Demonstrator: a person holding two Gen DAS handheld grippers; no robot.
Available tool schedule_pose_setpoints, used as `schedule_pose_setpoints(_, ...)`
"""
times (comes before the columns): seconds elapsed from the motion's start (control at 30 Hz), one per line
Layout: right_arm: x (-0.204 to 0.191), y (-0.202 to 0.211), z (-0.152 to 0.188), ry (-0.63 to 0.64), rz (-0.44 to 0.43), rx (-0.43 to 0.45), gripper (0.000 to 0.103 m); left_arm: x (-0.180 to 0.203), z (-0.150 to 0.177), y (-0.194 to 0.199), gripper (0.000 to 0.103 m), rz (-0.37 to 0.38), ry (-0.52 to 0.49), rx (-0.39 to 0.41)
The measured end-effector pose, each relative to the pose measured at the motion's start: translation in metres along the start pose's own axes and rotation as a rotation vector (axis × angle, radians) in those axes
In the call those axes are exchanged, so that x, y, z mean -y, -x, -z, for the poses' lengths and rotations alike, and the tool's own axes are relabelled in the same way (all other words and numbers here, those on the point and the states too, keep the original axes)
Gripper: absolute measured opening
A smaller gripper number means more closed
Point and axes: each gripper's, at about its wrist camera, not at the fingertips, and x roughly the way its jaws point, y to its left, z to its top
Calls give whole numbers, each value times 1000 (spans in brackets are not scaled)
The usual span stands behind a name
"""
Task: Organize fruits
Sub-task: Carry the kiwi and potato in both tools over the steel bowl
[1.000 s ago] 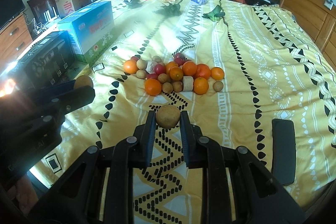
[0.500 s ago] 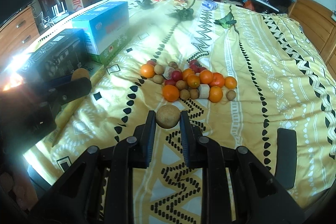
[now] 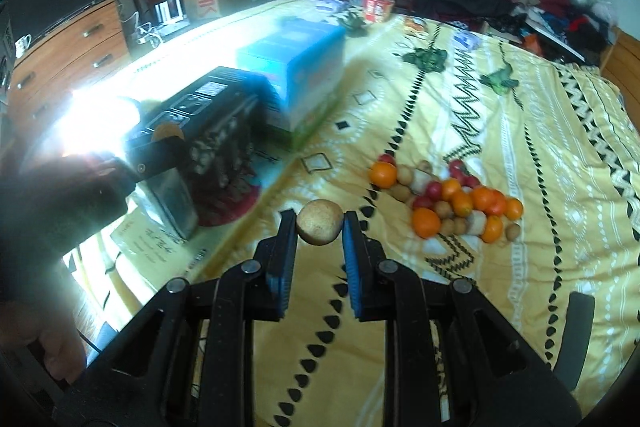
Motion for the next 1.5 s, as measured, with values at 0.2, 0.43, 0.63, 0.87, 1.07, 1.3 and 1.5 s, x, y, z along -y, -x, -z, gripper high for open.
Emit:
schedule_pose_setpoints(0.2, -26, -3, -8, 37, -38, 2, 23, -25, 3, 8, 23, -19, 39, 8)
schedule_pose_setpoints(0.43, -46, -7, -8, 69, -57, -13, 23, -38, 5, 11, 23, -19, 55, 10)
schedule_pose_setpoints(0.63, -61, -11, -14, 84, -87, -25, 23, -59, 0, 19, 23, -52, 86, 24)
schedule_pose_setpoints(0.87, -93, -17, -44, 110, -175, -7, 23, -119, -12, 34, 23, -149, 171, 57)
schedule_pose_setpoints(1.07, -144, -25, -84, 169, -284, 12, 23, -186, -26, 53, 23, -261, 257, 102)
schedule_pose_setpoints(1.3, -212, -61, -107, 257, -385, -52, 23, -261, -24, 42, 23, -351, 341, 34)
schedule_pose_setpoints(1.5, -251, -102, -109, 295, -430, -176, 23, -297, -7, 25, 22, -372, 398, -39)
